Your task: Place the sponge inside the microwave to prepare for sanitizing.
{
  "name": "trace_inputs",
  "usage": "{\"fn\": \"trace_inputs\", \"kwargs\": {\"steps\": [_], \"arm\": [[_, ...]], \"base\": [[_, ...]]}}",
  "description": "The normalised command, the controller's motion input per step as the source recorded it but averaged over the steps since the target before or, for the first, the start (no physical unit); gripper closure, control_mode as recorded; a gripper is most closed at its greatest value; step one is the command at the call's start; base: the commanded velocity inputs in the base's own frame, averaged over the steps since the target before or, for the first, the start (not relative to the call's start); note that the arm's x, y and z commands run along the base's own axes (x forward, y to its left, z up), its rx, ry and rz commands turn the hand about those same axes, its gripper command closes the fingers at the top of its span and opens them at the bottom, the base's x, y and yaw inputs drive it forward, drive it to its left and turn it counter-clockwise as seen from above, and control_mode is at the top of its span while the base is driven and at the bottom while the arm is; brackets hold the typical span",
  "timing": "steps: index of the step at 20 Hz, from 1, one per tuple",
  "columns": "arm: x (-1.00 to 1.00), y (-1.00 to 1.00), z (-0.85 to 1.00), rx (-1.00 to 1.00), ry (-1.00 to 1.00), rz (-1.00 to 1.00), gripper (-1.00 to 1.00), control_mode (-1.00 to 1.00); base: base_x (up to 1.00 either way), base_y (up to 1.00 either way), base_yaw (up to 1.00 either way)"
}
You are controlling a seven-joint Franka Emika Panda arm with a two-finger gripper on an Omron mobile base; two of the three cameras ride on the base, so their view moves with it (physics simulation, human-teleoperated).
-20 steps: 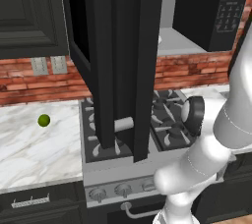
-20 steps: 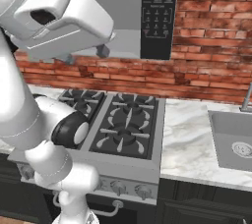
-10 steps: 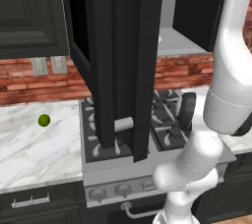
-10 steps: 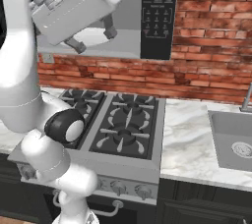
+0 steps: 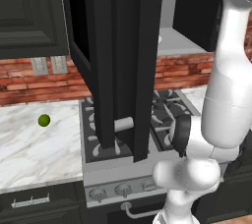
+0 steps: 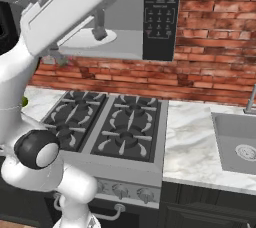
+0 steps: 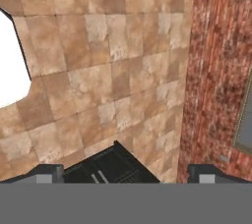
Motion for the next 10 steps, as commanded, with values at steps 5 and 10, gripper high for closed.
{"fn": "trace_inputs", "kwargs": {"steps": [5, 10], "arm": [[-0.79, 0.04, 0.00, 0.02, -0.15, -0.11, -1.00, -1.00], [-0.30, 0.10, 0.00, 0.09, -0.22, -0.12, -1.00, -1.00]], "base": [[0.00, 0.00, 0.00], [0.00, 0.00, 0.00]]}}
